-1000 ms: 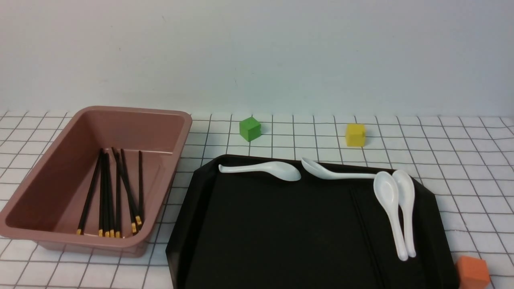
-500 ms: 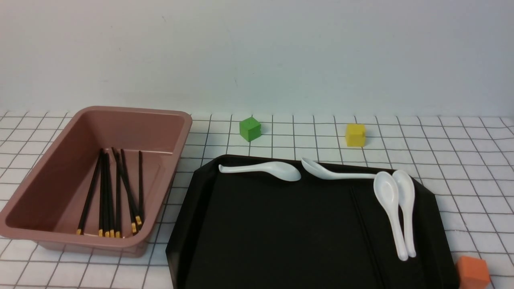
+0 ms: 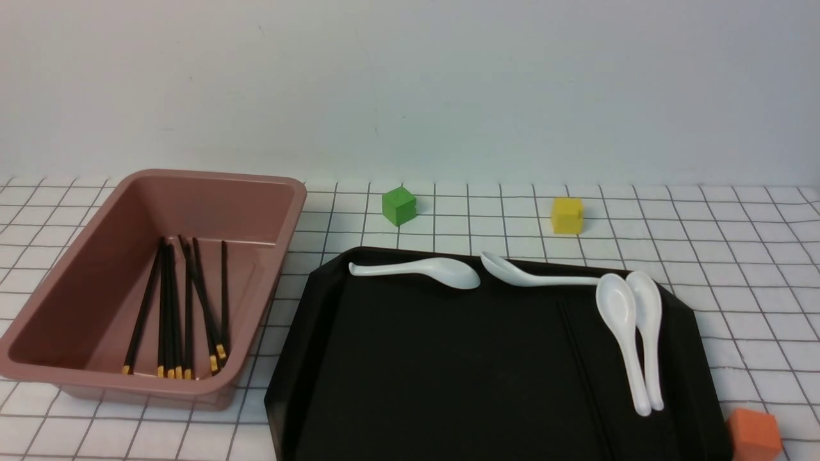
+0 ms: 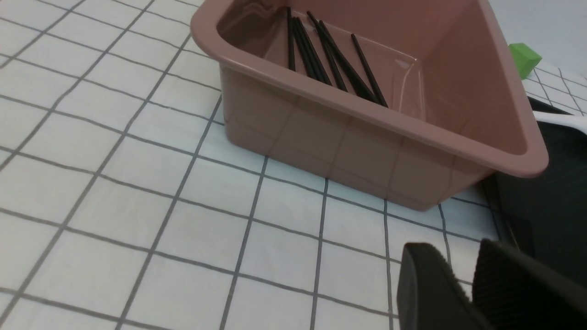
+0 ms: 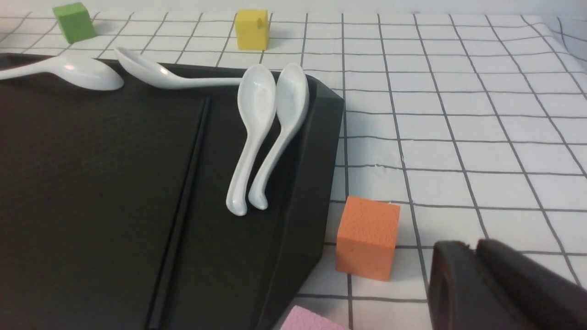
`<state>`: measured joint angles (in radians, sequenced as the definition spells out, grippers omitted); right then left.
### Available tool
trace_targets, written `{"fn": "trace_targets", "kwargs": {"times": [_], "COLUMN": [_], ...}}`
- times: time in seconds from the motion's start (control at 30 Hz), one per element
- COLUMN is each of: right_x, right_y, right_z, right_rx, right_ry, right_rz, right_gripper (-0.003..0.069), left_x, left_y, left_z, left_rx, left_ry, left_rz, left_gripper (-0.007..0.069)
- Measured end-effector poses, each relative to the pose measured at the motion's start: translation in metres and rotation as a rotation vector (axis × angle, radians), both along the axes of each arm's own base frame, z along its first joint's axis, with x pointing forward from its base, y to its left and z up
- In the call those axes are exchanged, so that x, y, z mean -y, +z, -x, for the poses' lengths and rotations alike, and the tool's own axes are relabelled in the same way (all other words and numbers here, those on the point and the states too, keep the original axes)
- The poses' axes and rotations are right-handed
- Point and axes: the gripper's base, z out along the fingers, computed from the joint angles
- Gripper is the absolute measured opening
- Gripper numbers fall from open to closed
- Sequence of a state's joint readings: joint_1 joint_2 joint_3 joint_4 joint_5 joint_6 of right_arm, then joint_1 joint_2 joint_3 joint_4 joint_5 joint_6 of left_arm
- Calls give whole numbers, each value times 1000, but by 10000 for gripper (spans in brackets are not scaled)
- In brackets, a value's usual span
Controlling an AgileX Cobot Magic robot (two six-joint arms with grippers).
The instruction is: On white black tablecloth take chopsticks from black tray and put them in box.
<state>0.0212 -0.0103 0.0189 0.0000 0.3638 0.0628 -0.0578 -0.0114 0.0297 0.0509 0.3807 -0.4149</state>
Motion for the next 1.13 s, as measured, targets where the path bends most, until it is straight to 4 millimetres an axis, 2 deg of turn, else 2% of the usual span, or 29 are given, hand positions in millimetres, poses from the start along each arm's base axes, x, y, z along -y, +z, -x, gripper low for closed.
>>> {"fn": "trace_targets", "kwargs": {"times": [1.13], "right_x": [0], "right_y": [0], "right_z": [0], "right_rx": [0], "right_ry": [1], "right_rz": [2], "right_gripper": [113], "left_x": [0], "left_y": [0], "left_z": [0], "left_rx": [-1], "left_ry": [0], "left_rz": [0], "left_gripper": [176]}}
